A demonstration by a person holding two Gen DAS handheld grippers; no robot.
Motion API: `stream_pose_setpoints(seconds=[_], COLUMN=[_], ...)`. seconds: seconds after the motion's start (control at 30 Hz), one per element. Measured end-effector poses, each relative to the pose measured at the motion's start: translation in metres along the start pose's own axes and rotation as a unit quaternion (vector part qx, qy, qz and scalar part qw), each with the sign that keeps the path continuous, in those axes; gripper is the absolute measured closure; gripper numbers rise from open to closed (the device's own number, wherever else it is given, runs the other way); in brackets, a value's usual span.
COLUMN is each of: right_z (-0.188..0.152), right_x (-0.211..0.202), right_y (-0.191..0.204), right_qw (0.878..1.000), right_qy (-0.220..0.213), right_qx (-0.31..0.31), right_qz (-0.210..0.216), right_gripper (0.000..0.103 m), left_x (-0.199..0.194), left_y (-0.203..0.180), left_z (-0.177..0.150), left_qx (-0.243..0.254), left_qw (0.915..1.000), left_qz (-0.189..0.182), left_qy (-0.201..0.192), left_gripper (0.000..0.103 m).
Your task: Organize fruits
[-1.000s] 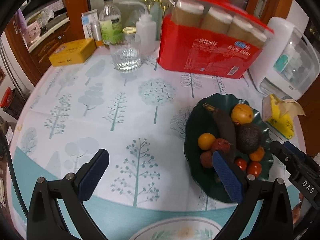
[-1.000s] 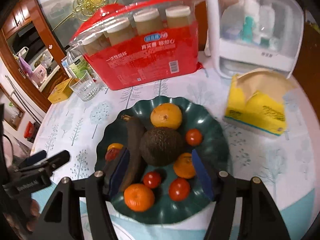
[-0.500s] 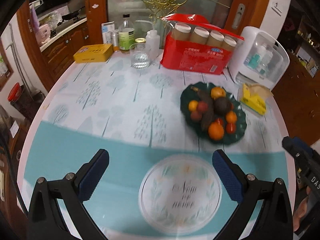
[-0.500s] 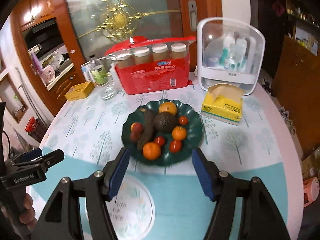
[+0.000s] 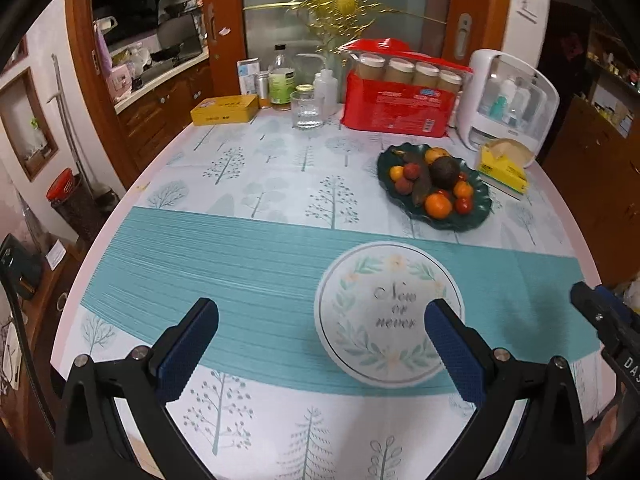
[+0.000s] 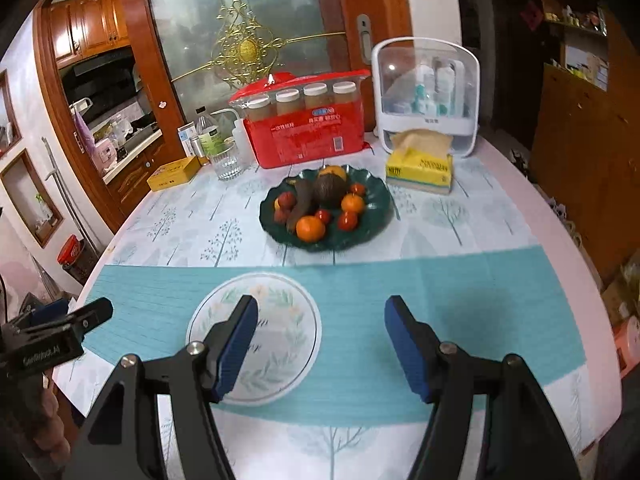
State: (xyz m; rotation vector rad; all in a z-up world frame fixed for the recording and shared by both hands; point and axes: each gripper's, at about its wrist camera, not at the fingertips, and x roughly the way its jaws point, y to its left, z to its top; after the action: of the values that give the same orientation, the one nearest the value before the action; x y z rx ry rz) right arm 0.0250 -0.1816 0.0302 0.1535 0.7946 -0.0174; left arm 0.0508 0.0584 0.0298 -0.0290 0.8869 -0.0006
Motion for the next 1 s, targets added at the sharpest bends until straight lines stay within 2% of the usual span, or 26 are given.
stream_pose_setpoints(seconds=[0.23,0.43,0.73,1.0], right_z=[-0.035,-0.051,-0.057,-0.057], right_x=[-0.020,-0.029,-0.027,-0.024], right_y=[0.010,0.014,0.018,0.020], right_qw=[1.000,1.000,1.000,1.000], right_qy=[-0.009,-0.009,0.002,0.007], right_qx=[-0.001,-0.007,-0.020,-0.021], right_qz=[-0.004,-0.009,-0.010,-0.004], right_gripper=[0.036,0.035,0.035,0.035], left_x=[-0.016,-0.020,-0.012,-0.012], left_y=[-0.008,-0.008,-0.014,-0.020], left_z=[-0.025,-0.037,-0.047,-0.049], left_qx=[0.002,-0.007,0.001,0.016], left_qw=[0.9999,0.9998,1.0000,0.9998], left_qz=[-0.006,0.001,-0.008,-0.011], left_qy=[-0.012,-0.019,0.003,-0.001], left_gripper=[0.001,0.001,0.001,0.001])
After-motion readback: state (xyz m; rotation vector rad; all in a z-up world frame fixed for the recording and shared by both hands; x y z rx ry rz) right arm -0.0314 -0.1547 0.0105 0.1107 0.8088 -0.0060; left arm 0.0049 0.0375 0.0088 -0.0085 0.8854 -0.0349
